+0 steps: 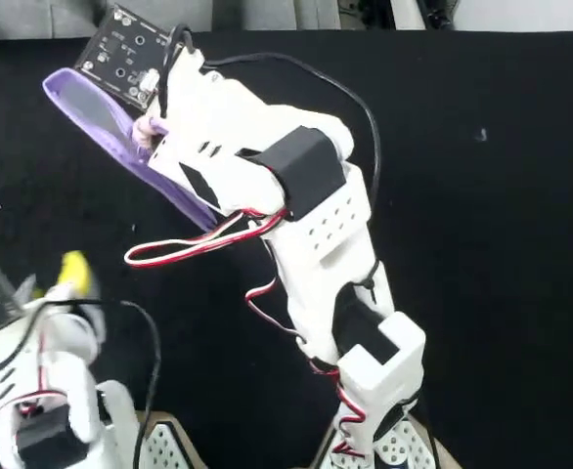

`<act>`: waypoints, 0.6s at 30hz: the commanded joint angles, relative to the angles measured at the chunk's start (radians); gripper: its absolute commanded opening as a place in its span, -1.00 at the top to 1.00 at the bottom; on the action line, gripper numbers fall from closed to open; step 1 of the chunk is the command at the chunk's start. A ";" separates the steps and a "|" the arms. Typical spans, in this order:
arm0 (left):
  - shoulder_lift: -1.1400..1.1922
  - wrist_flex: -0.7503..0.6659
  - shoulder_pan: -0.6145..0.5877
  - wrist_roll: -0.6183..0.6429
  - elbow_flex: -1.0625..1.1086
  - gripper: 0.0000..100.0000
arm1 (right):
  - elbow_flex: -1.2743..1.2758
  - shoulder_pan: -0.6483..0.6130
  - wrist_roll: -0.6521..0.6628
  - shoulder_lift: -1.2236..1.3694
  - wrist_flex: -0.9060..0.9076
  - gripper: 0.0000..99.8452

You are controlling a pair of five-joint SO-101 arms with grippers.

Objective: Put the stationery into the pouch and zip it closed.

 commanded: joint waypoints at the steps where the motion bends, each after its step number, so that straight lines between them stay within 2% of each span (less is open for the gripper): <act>1: 0.003 -0.106 0.312 -0.006 -0.004 0.56 | -0.054 -0.020 -0.020 -0.004 0.011 0.98; 4: 0.003 -0.301 0.363 -0.003 0.113 0.56 | -0.053 -0.020 -0.020 -0.004 0.021 0.98; 8: 0.003 -0.603 0.364 0.005 0.274 0.56 | -0.051 -0.020 -0.020 -0.008 0.028 0.98; 11: 0.003 -0.767 0.380 0.034 0.352 0.56 | -0.036 -0.020 -0.020 -0.027 0.029 0.98; 14: 0.003 -0.813 0.466 0.078 0.375 0.56 | -0.028 -0.020 -0.020 -0.048 0.028 0.98; 18: 0.003 -0.727 0.591 0.080 0.318 0.56 | -0.028 -0.014 -0.018 -0.061 0.028 0.98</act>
